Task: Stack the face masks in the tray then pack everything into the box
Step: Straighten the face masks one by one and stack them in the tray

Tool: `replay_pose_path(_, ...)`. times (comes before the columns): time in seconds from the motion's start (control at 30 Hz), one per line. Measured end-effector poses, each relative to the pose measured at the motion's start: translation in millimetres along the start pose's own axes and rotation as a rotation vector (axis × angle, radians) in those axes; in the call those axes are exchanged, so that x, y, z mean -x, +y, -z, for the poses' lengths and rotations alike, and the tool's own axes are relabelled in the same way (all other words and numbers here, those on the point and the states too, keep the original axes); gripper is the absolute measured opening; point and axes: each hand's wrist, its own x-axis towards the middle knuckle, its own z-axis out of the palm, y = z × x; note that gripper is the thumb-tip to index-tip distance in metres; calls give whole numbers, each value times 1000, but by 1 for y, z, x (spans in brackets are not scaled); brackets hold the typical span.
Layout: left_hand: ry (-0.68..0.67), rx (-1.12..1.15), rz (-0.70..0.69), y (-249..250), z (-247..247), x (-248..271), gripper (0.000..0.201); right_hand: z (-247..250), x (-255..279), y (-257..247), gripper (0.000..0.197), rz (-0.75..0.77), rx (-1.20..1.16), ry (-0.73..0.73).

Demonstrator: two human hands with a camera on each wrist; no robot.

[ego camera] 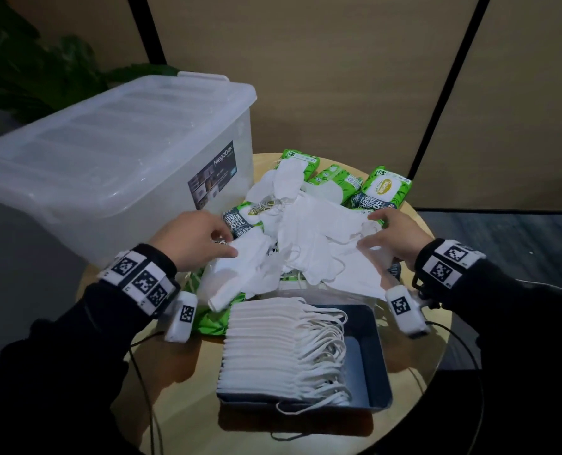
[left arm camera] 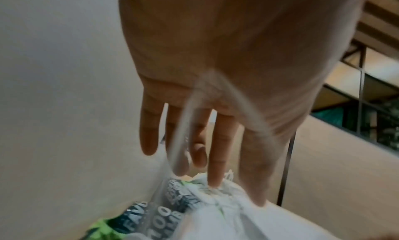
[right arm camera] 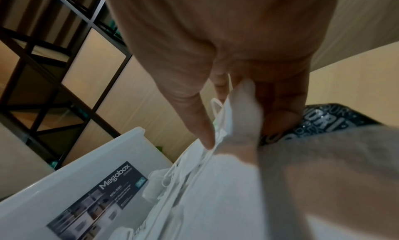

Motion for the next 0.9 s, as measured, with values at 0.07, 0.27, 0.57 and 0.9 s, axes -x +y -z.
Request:
replay_pose_path(0.07, 20, -172, 50, -1, -5, -2, 24, -2, 3, 2, 64, -7, 16, -80)
replay_pose_path(0.27, -120, 63, -467, 36, -32, -5, 60, -5, 10, -3, 84, 41, 39, -164)
replay_pose_path(0.57, -231, -237, -300, 33, -50, -31, 17, -10, 17, -5, 50, 67, 677, -124)
replay_pose_path(0.9, 11, -367, -226, 25, -26, -28, 26, 11, 12, -8, 17, 77, -75, -80)
